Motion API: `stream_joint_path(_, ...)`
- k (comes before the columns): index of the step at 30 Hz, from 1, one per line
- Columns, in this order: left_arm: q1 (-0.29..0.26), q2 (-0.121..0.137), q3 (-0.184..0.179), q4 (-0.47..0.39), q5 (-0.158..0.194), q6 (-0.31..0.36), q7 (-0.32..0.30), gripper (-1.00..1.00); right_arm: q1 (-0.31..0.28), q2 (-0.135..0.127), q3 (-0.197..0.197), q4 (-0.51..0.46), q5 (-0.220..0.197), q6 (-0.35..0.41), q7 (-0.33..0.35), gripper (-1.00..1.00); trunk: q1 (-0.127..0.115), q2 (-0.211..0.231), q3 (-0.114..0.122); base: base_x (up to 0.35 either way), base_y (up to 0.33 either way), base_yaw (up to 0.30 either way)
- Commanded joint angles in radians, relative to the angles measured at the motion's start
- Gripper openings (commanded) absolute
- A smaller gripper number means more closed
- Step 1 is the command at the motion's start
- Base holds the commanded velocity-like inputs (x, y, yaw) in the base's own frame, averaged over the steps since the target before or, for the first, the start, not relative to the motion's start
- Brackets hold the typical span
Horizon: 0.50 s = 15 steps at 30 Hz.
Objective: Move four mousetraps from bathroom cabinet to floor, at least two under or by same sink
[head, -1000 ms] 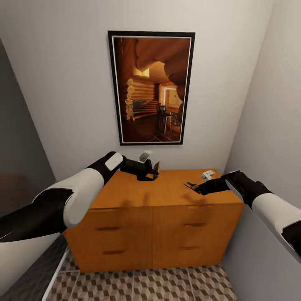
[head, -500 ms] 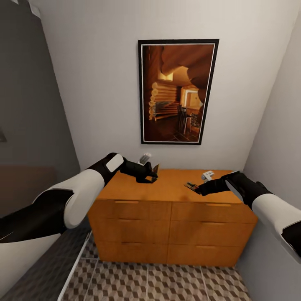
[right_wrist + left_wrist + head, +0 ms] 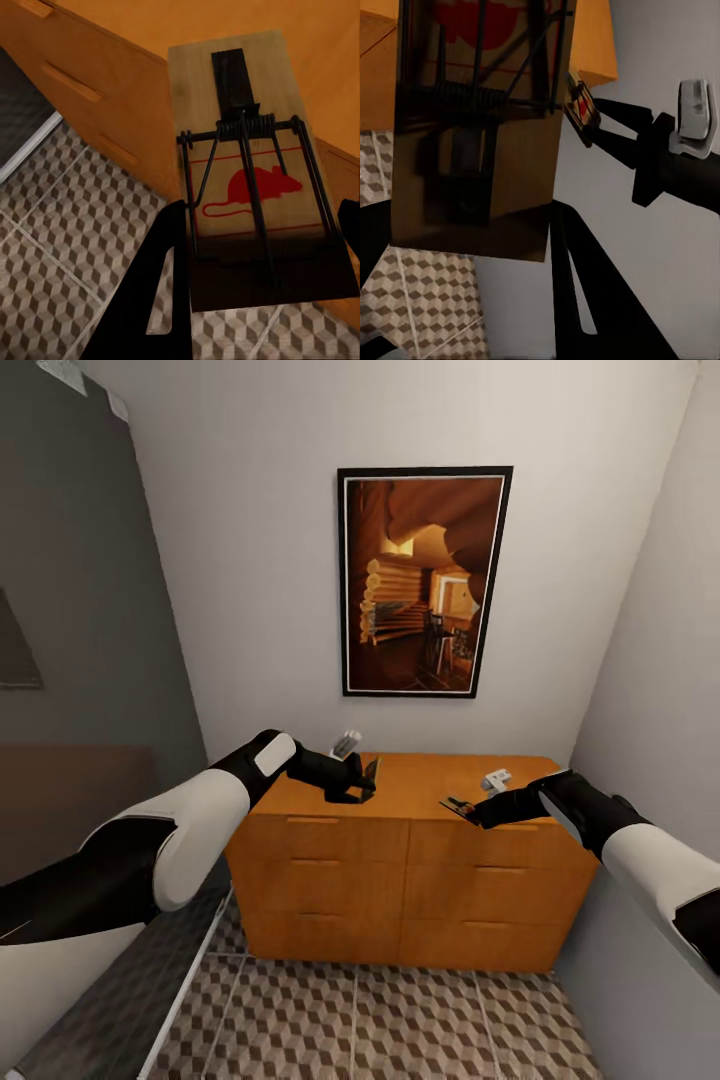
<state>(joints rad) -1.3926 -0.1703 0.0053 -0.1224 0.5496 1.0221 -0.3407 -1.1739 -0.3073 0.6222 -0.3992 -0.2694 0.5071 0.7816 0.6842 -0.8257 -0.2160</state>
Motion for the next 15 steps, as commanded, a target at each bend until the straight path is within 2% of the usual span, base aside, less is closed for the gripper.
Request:
stream_joint_path(1, 0.0, 0.0, 0.001, 0.0, -0.019, 0.001, -0.008, -1.0, -0.001, -0.001, 0.006, -0.001, -0.011, 0.008, -0.001, -1.0, 0.0, -0.001, -0.002, -0.267, 0.0, 0.0)
stream_joint_path(3, 0.005, 0.0, 0.001, 0.0, -0.047, 0.0, -0.008, -1.0, -0.001, -0.001, 0.006, 0.006, -0.011, 0.008, -0.001, -1.0, 0.0, -0.001, -0.002, -0.117, 0.0, 0.0)
stream_joint_path(7, 0.015, 0.0, 0.001, 0.0, -0.074, -0.014, -0.008, -1.0, -0.001, -0.001, 0.007, 0.016, -0.011, 0.008, -0.001, -1.0, -0.012, 0.02, 0.008, -0.048, 0.0, 0.0)
stream_joint_path(15, 0.024, 0.0, 0.001, 0.001, -0.086, -0.028, -0.007, -1.0, -0.001, -0.001, 0.007, 0.02, -0.011, 0.008, -0.001, -1.0, -0.043, 0.076, 0.033, -0.006, 0.0, 0.0)
